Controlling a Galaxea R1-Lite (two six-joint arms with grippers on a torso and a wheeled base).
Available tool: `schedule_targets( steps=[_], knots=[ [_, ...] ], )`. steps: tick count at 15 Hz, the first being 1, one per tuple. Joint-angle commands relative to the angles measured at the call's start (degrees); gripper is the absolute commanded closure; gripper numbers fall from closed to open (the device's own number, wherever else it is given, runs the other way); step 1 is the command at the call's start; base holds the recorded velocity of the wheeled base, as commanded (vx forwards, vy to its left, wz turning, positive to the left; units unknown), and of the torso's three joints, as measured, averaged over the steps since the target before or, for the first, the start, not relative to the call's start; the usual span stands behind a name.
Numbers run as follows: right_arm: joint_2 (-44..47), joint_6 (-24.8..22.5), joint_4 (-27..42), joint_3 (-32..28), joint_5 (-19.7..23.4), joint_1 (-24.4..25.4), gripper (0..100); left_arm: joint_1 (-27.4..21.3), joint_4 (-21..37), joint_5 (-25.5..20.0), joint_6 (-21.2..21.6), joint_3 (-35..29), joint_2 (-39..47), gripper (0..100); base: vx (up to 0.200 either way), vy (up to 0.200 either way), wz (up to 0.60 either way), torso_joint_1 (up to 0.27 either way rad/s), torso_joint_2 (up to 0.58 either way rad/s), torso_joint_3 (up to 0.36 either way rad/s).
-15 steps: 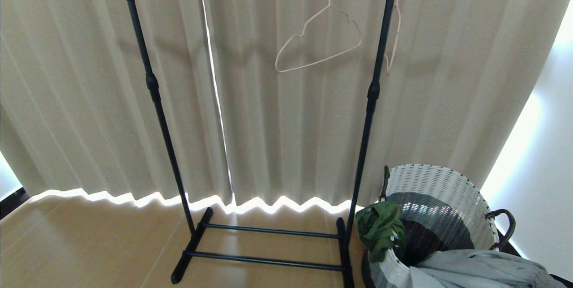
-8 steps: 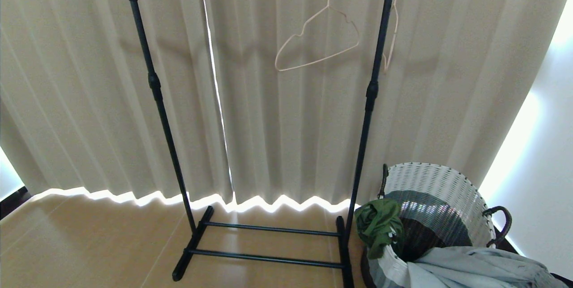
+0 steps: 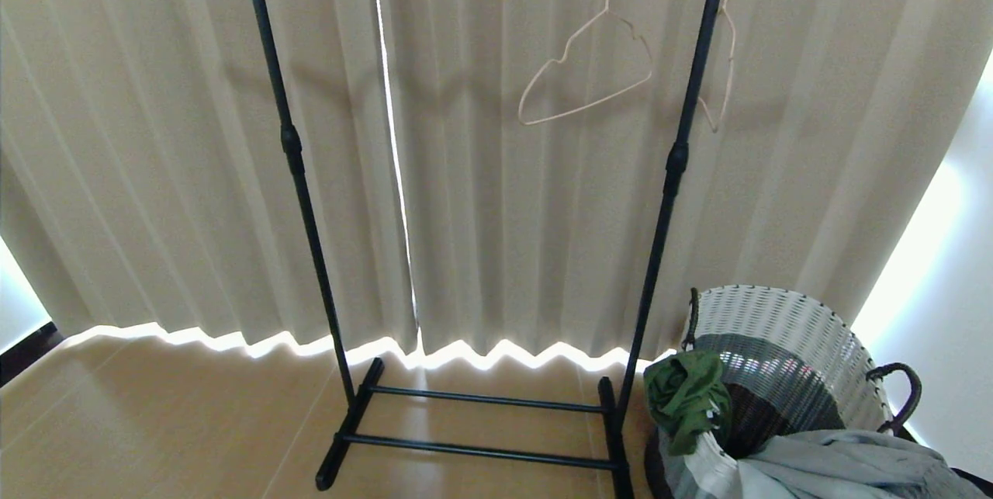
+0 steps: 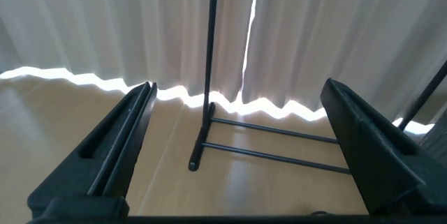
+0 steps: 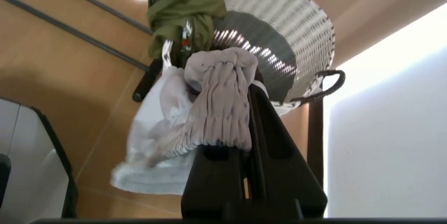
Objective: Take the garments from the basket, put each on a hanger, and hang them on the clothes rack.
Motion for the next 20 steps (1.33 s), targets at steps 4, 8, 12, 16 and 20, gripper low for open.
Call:
schedule_targets(
  steps=[4,8,12,16,20],
  knots=[
    [1.6,0.0,8.6,-8.1,1.4,0.2,100,0.1,0.0,-0.2,-0.1,0.0,0.1,0,0.000,0.000,0.00,0.000,0.00,0.000],
    [1.8,-0.3,19.1,-16.9,4.8,1.3,100,0.1,0.1,-0.5,0.2,0.0,0.1,0,0.000,0.000,0.00,0.000,0.00,0.000],
    [5.5,-0.3,24.8,-26.1,5.2,7.1,100,0.1,0.1,-4.4,2.8,0.0,0.1,0,0.000,0.000,0.00,0.000,0.00,0.000],
    [9.4,0.0,29.6,-33.6,6.0,10.6,100,0.1,-0.2,-7.4,5.6,-0.1,-0.1,0,0.000,0.000,0.00,0.000,0.00,0.000],
    [13.5,0.1,33.6,-41.7,6.2,16.1,100,-0.9,-0.8,-18.6,5.5,-6.2,4.2,0,0.000,0.000,0.00,0.000,0.00,0.000]
  ],
)
